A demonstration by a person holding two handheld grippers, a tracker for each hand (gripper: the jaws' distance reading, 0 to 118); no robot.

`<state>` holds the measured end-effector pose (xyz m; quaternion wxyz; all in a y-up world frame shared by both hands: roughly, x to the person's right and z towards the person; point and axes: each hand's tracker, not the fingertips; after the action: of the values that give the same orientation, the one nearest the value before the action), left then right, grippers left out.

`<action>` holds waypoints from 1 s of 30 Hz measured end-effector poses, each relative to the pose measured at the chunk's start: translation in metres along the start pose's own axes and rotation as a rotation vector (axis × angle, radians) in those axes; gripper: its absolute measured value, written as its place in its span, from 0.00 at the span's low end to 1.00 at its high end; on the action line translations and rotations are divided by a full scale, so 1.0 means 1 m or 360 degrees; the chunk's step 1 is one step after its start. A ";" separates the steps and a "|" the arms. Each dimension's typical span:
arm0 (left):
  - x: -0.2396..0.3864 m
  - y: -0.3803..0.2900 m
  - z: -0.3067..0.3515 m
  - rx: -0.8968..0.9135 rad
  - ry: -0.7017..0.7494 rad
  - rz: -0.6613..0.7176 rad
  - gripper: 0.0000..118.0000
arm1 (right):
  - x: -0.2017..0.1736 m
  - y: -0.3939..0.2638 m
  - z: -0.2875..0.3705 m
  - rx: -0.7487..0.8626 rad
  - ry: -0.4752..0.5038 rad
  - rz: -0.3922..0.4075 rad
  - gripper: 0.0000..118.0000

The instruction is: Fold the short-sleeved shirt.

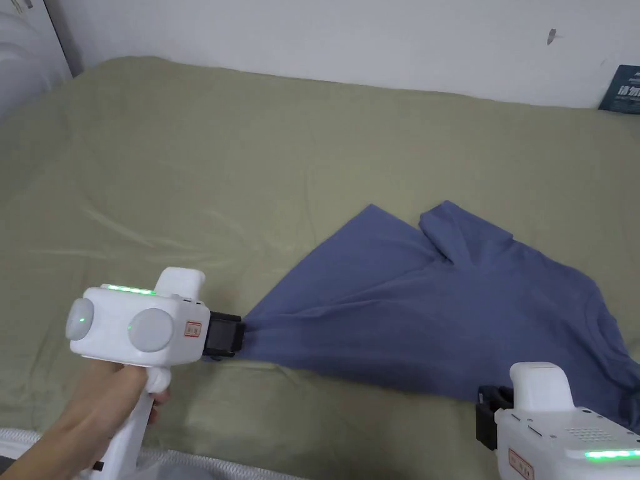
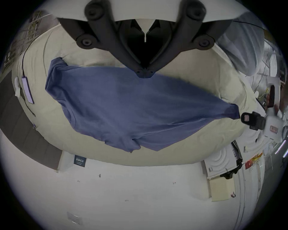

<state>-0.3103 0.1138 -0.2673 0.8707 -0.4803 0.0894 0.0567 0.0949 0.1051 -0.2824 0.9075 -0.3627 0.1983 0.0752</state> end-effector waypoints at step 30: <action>-0.002 0.002 -0.023 -0.0083 -0.0077 0.0031 0.01 | 0.190 0.233 -0.243 -0.0386 -0.0153 0.0009 0.00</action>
<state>-0.3153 0.0953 -0.2801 0.8591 -0.5005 0.0716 0.0789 0.1286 0.1054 -0.6672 0.8652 -0.4651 0.1449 0.1185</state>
